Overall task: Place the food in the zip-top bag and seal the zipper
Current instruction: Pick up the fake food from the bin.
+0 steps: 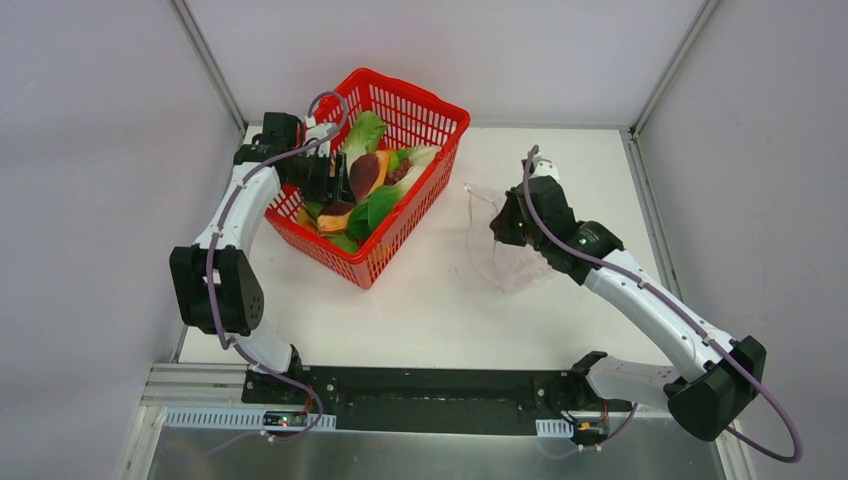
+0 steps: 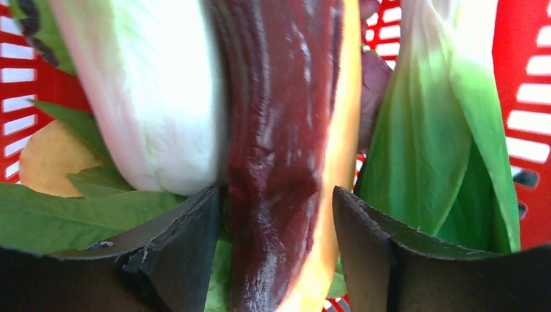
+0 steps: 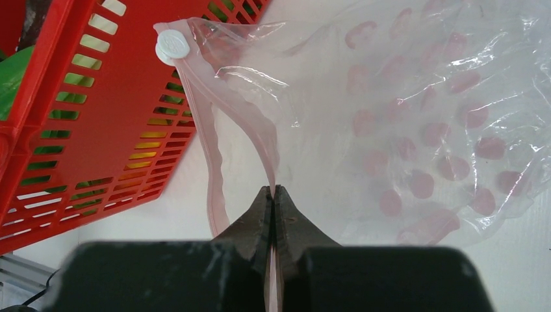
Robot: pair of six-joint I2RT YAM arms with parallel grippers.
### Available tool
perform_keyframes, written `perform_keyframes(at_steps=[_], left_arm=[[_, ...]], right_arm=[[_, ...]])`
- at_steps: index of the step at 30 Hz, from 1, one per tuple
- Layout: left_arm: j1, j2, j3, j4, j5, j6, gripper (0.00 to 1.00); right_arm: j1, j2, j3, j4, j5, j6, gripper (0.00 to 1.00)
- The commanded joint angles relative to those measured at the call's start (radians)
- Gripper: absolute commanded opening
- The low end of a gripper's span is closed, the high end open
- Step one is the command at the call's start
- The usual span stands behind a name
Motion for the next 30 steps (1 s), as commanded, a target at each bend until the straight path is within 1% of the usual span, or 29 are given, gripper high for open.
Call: perform_keyframes(at_steps=[1,2,3,6,10,14,20,29,30], left_arm=[[0.003,-0.029,0.015,-0.073,0.13,0.075,0.55],[0.004,-0.041,0.0,-0.065,0.147,0.074,0.48],[0.003,-0.05,-0.009,-0.06,0.163,0.073,0.43],[0.003,-0.061,-0.02,-0.075,0.191,0.083,0.32],[0.003,-0.051,-0.002,-0.126,0.207,0.081,0.11],[0.003,-0.089,-0.003,-0.1,0.187,0.043,0.01],[0.005,-0.213,-0.024,-0.027,0.102,-0.008,0.0],[0.004,-0.432,-0.046,-0.005,-0.004,-0.072,0.0],[0.004,-0.455,-0.048,0.001,0.007,-0.079,0.0]], right_arm=[[-0.004,-0.021,-0.01,0.024,-0.01,-0.013,0.0],[-0.004,-0.018,-0.011,0.027,-0.014,-0.012,0.0],[-0.004,-0.016,-0.011,0.029,-0.017,-0.012,0.0],[-0.004,-0.014,-0.012,0.029,-0.029,-0.012,0.0],[-0.004,-0.017,-0.023,0.038,-0.027,-0.011,0.0],[-0.004,-0.016,-0.027,0.04,-0.033,-0.011,0.0],[-0.004,-0.027,-0.031,0.045,-0.021,-0.003,0.0],[-0.004,-0.05,-0.046,0.071,0.004,0.012,0.0],[-0.004,-0.053,-0.048,0.076,0.007,0.015,0.0]])
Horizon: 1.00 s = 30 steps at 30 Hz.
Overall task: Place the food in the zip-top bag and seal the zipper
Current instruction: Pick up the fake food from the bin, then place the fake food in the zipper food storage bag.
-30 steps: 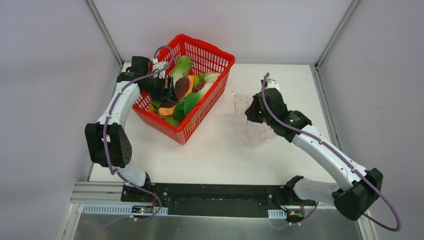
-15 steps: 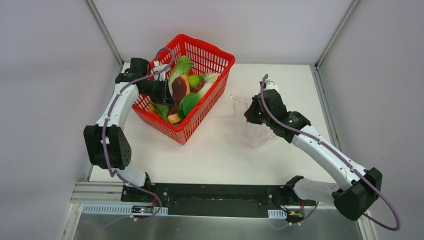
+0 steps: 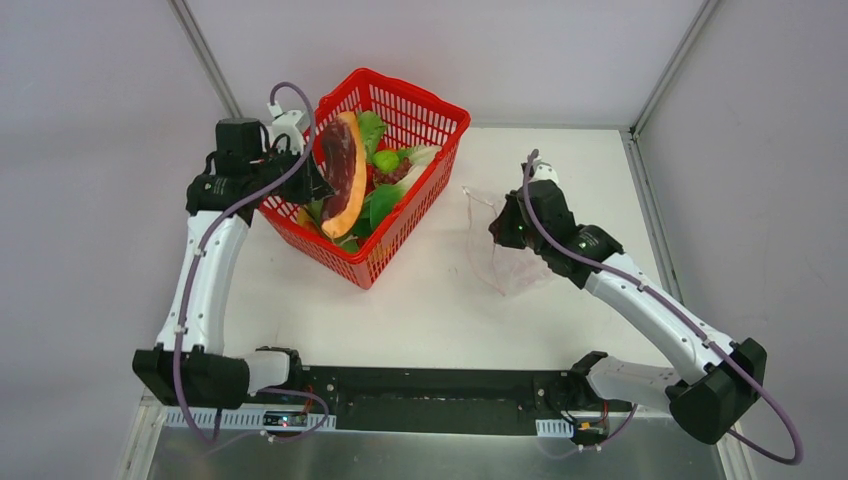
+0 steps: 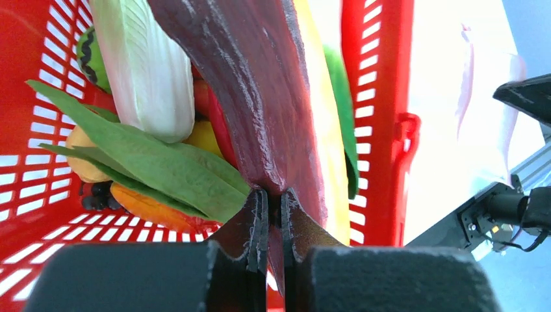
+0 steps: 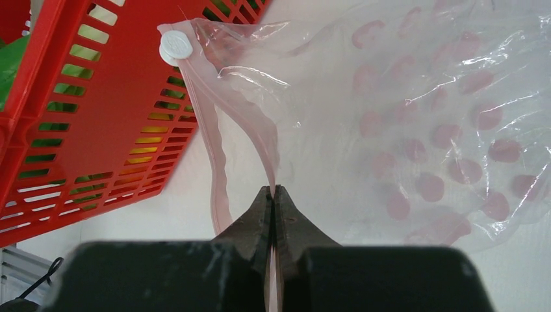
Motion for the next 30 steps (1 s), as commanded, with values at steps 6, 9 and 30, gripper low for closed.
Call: perform_keyframes(at_steps=[6,9,30], left_arm=[[-0.025,-0.157,-0.011,0.064,0.247,-0.135,0.0],[-0.169,-0.163,0.026,-0.04,0.223,-0.077,0.0],[-0.68,0.116,0.139,-0.314,0.049,0.053,0.0]], right_arm=[[-0.004,-0.061,-0.038,0.108,0.046,0.035,0.0],[-0.004,-0.082,-0.064,0.142,0.059,0.041,0.0],[-0.004,-0.139,-0.116,0.206,0.07,0.04,0.0]])
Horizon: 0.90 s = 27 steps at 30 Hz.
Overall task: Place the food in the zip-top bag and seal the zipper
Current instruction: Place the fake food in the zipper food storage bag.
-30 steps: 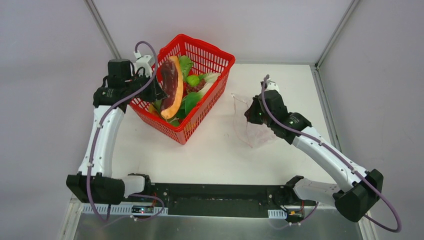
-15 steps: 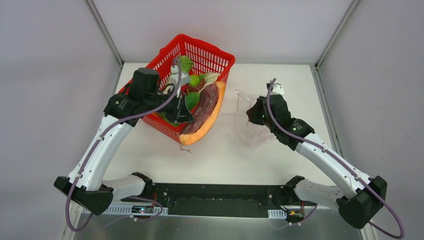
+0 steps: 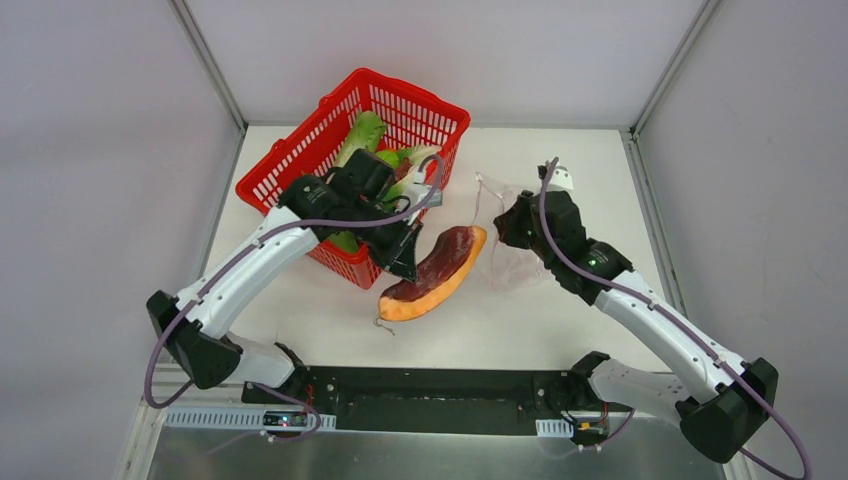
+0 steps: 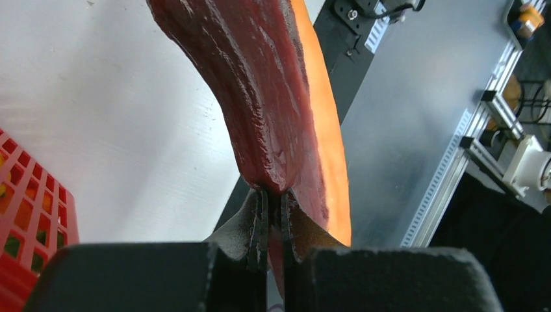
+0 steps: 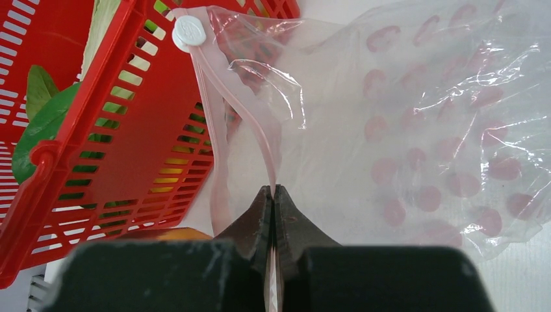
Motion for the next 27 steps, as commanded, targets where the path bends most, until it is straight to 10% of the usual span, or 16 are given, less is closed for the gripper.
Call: perform_keyframes(at_steps=[1,27], left_arm=[[-0.038,0.061,0.104,-0.063,-0.05,0.058,0.0],[-0.142,0.369,0.404,-0.213,-0.097,0.076,0.0]], right_arm=[[-0.004,-0.033,-0.004,0.042,0.005,0.007,0.0],[0.007,-0.095,-0.062,0.071,-0.204,-0.136,0.0]])
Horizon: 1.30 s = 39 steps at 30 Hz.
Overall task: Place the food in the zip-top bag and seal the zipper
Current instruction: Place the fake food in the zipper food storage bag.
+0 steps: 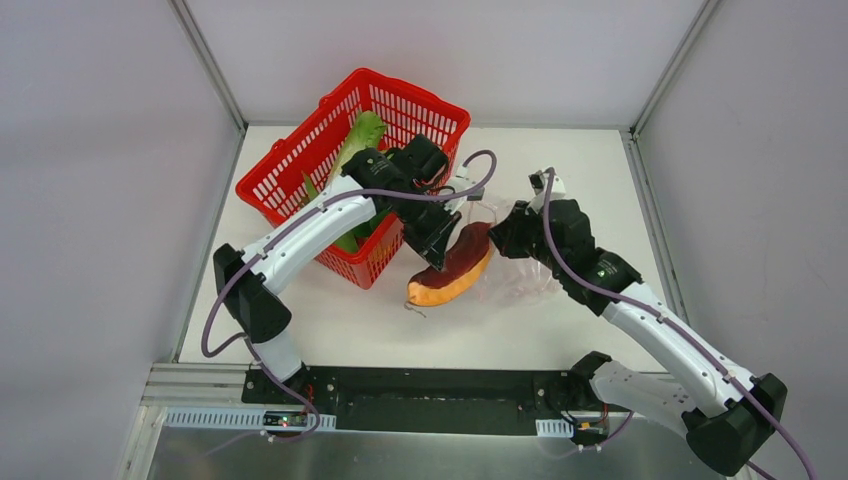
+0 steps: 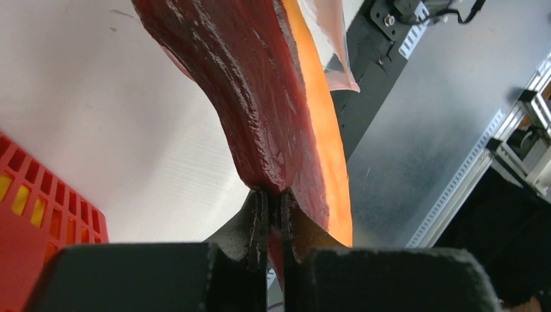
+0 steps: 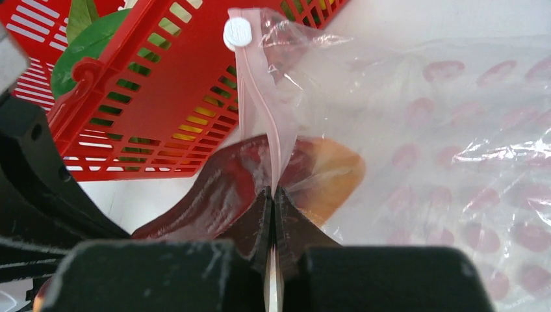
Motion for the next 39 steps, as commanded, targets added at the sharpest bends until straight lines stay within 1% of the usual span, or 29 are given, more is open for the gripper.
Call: perform_keyframes(at_steps=[1,4,8,11,15,17,18,19,20,21,23,24,26,29,32,35,37,39], left_arm=[[-0.038,0.007,0.07,-0.094,0.042,0.066,0.0],[-0.045,0.022,0.072,-0.093,0.024,0.06,0.0],[-0.046,0.072,0.129,-0.139,0.025,0.069,0.0],[-0.046,0.089,0.141,-0.112,0.032,0.045,0.0],[-0.046,0.123,0.173,-0.098,0.015,0.013,0.0],[-0.046,0.126,0.174,-0.061,0.022,-0.016,0.08],[-0.046,0.125,0.172,-0.039,0.026,-0.033,0.1],[-0.045,0.122,0.171,-0.015,0.024,-0.049,0.23],[-0.045,0.117,0.167,0.005,0.007,-0.066,0.3],[-0.045,0.111,0.165,0.018,-0.002,-0.07,0.34],[-0.045,0.1,0.163,0.018,0.012,-0.053,0.51],[-0.045,0.091,0.158,0.015,0.008,-0.045,0.57],[-0.044,0.062,0.132,0.014,-0.024,-0.034,0.65],[-0.04,-0.008,0.064,0.046,-0.067,-0.029,0.73],[-0.038,-0.084,-0.032,0.076,-0.152,-0.035,0.82],[-0.038,-0.141,-0.144,0.109,-0.171,-0.065,0.84],[-0.038,-0.175,-0.236,0.201,-0.127,-0.13,0.84],[-0.043,-0.212,-0.35,0.349,-0.092,-0.231,0.84]], right_arm=[[0.007,-0.016,-0.018,0.058,-0.013,-0.033,0.0],[0.008,-0.023,-0.033,0.089,-0.054,-0.051,0.0],[0.011,-0.029,-0.058,0.127,-0.147,-0.077,0.0],[0.017,-0.052,-0.085,0.156,-0.161,-0.087,0.0],[0.024,-0.117,-0.173,0.247,-0.179,-0.1,0.0],[0.025,-0.131,-0.185,0.25,-0.172,-0.093,0.0],[0.024,-0.133,-0.186,0.25,-0.163,-0.086,0.0],[0.024,-0.132,-0.187,0.25,-0.149,-0.078,0.0],[0.023,-0.132,-0.189,0.25,-0.138,-0.07,0.0],[0.023,-0.129,-0.191,0.25,-0.121,-0.057,0.0],[0.022,-0.123,-0.187,0.251,-0.082,-0.025,0.0],[0.022,-0.122,-0.188,0.25,-0.077,-0.008,0.0],[0.02,-0.116,-0.188,0.251,-0.026,0.025,0.0],[0.013,-0.103,-0.19,0.281,-0.005,0.069,0.0],[0.003,-0.089,-0.189,0.293,-0.003,0.101,0.0],[-0.01,-0.07,-0.174,0.289,-0.011,0.137,0.0],[-0.014,-0.055,-0.16,0.282,-0.015,0.156,0.0],[-0.014,-0.038,-0.148,0.272,-0.007,0.169,0.0]])
